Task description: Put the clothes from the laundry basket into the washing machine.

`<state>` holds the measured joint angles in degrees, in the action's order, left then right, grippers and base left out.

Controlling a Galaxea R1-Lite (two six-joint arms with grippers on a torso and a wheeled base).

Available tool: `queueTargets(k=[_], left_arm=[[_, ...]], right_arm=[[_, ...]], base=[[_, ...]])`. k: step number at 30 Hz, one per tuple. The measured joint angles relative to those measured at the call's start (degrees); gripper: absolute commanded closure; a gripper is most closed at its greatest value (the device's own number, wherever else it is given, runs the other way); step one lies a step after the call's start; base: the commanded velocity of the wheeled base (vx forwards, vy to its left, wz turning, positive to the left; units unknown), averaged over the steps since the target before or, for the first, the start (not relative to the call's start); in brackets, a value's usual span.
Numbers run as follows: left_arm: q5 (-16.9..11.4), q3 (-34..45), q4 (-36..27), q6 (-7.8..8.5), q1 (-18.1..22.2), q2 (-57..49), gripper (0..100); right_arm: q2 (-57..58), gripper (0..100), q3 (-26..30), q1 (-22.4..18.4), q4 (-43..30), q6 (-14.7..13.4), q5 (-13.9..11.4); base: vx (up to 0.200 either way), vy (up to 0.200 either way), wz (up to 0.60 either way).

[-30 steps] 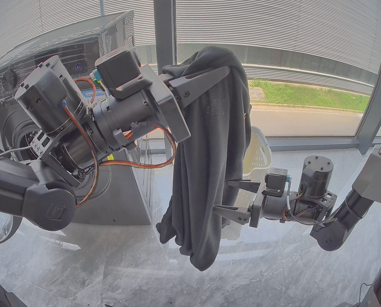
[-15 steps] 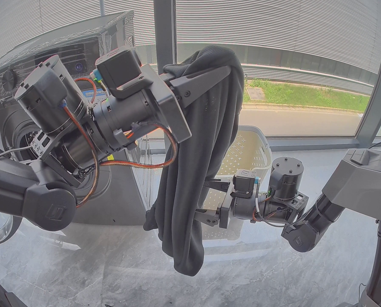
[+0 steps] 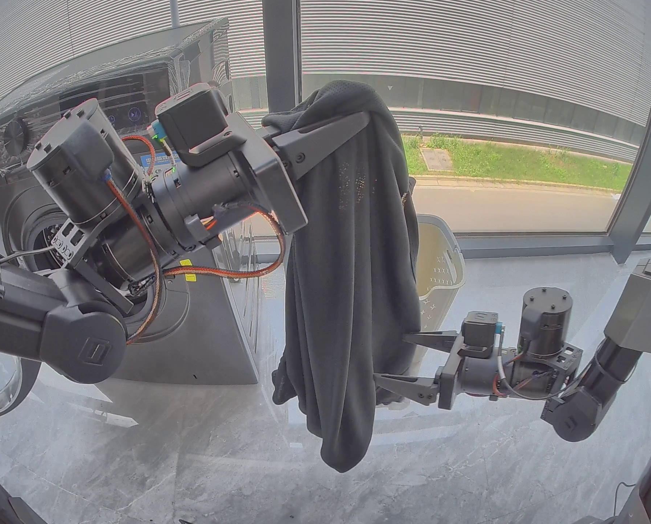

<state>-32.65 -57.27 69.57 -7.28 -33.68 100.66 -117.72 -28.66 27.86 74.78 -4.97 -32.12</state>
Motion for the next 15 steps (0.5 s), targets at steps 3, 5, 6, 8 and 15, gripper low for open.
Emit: queueTargets(k=[3, 5, 6, 8, 15], left_arm=[[-0.04, 0.02, 0.0, 0.0, 0.04, 0.02, 100], [-0.04, 0.11, 0.02, 0.0, 0.01, -0.02, 100], [-0.06, 0.28, 0.0, 0.0, -0.11, -0.09, 100], [-0.09, 0.44, -0.07, 0.02, -0.3, -0.16, 100], [-0.09, 0.57, -0.02, 0.15, 0.15, 0.33, 100]], right_arm=[[2.4, 0, 2.28, -1.49, -0.04, 0.13, 0.29], [3.21, 0, 2.21, -2.01, 0.0, 0.18, 0.4], [3.72, 0, 1.73, -2.47, 0.0, 0.22, 0.67], [4.35, 0, 1.35, -3.11, 0.02, 0.24, 1.11], [7.86, 0, 4.77, -5.34, -0.02, 0.29, 1.58]], base=[[0.0, 0.0, 0.0], [0.0, 0.0, 0.0], [0.0, 0.0, 0.0], [0.0, 0.0, 0.0], [0.0, 0.0, 0.0]])
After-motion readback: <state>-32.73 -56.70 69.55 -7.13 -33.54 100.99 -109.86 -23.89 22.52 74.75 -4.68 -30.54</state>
